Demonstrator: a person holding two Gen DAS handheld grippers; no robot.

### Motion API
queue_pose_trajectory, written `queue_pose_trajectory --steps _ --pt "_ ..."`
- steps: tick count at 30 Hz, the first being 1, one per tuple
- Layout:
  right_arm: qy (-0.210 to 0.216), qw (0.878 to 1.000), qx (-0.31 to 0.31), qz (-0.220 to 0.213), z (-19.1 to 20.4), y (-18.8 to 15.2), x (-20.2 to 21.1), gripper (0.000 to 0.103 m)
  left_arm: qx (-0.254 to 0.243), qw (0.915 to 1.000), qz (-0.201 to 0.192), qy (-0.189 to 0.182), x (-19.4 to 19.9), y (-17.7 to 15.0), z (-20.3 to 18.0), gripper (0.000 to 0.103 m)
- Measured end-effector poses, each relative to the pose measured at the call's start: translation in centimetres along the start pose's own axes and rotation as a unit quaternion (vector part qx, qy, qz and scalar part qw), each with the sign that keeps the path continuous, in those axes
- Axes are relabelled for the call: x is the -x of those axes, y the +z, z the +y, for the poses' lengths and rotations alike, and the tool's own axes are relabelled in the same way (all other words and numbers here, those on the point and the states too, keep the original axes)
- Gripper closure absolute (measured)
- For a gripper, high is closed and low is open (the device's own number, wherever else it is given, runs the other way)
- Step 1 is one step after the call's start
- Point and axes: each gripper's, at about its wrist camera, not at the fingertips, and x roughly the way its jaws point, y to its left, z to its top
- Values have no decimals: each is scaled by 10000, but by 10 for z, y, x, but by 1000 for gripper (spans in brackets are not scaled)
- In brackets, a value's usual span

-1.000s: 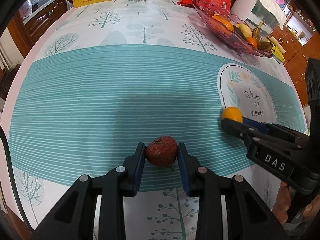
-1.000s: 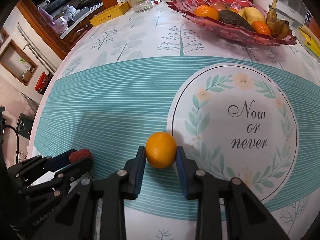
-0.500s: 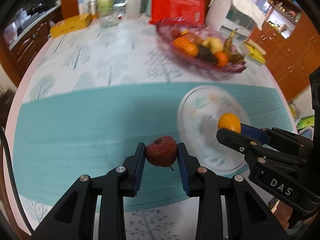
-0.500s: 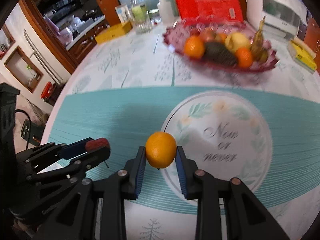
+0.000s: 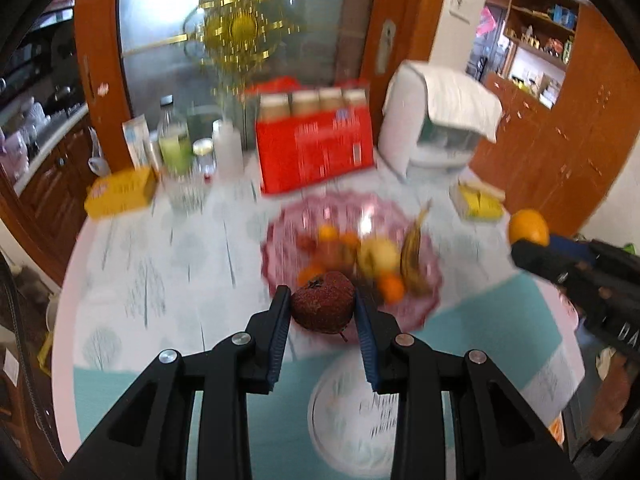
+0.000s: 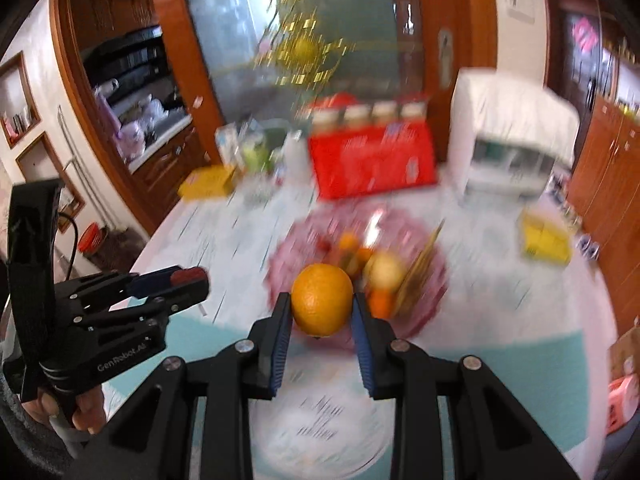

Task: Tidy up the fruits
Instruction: 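Carry the lychee and orange over the pink bowl and lower them in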

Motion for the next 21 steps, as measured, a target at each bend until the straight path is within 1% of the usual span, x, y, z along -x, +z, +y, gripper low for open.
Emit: queue_pose_trajectory --steps 4,6,7,9,14,19,21 --pt "-146 9994 137 -297 -23 53 0 73 -57 9994 -144 299 -11 43 -5 72" --pt "-135 9993 137 -323 -33 73 -10 73 -19 9991 -121 406 -25 60 -4 72" --pt "-107 9994 119 -314 -38 84 -20 73 2 9990 -104 428 -30 64 -3 72" --pt "-67 9996 85 -248 -47 97 -42 73 81 9986 -16 522 -49 73 0 72" --pt "40 9999 -105 97 -63 100 -111 73 385 9967 246 671 -102 70 12 72" --pt "174 9977 -324 568 -73 80 -178 73 618 9932 541 830 -150 55 16 72" --pt "203 9965 -370 717 -75 73 -198 73 668 9918 639 884 -166 50 16 72"
